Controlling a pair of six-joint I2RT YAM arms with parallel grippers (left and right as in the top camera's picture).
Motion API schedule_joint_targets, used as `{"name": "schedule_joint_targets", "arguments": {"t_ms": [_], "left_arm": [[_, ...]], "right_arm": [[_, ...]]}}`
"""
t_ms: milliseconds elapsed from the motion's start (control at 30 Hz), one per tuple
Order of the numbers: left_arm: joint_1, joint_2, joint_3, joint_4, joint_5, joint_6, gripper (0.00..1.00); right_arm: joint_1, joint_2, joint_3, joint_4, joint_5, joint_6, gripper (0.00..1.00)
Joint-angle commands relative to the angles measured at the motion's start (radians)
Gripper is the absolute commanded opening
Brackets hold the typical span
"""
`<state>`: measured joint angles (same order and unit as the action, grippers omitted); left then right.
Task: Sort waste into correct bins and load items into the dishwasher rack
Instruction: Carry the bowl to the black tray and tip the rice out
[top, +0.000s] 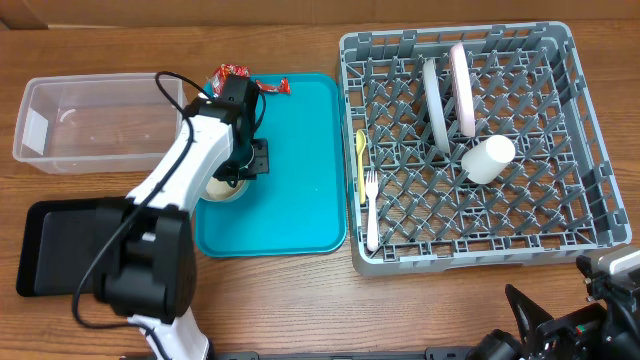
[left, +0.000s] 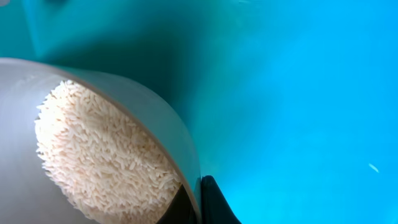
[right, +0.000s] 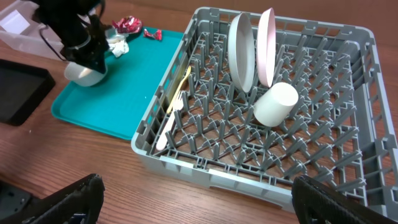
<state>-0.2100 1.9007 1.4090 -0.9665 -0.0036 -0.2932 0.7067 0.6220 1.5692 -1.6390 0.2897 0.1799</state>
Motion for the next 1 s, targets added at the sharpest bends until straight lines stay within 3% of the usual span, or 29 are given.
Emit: {"name": "schedule_joint_targets", "arguments": {"t_ms": [0,133,233,367,533,633,900,967], "left_arm": [[-0.006,-0.171,0.003,-0.041,0.022,-0.037,0.04],[-0.006,-0.288,0.003,-0.148,0.014,-0.038,0.04],[0.010,-0.390,0.002,-0.239,-0.007,-0.103,0.04],[0.101,-0.521,0.002,-0.277,0.044,-0.113,0.04],[0.332,-0.599,0.000,-0.331,0.177,-0.013,0.04],[0.536,-0.598,-0.058,-0.327,0.363,0.100,0.04],[0.984,-0.573,-0.380,-0.153,0.711,0.327,0.04],[1.067,-0.551,-0.451,-0.080,0.738,0.343,0.04]], "right_arm": [[-0.002,0.004,0.002,0.004,0.008,0.000,1.00],[-0.002,0.004,0.002,0.004,0.008,0.000,1.00],[-0.002,0.004,0.002,0.004,0.008,0.000,1.00],[-0.002,0.004,0.002,0.004,0.008,0.000,1.00],[-0.002,0.004,0.002,0.004,0.008,0.000,1.00],[-0.002,0.004,0.002,0.004,0.008,0.000,1.00],[-0.002,0.004,0.002,0.004,0.008,0.000,1.00],[-0.002,0.004,0.002,0.004,0.008,0.000,1.00]]}}
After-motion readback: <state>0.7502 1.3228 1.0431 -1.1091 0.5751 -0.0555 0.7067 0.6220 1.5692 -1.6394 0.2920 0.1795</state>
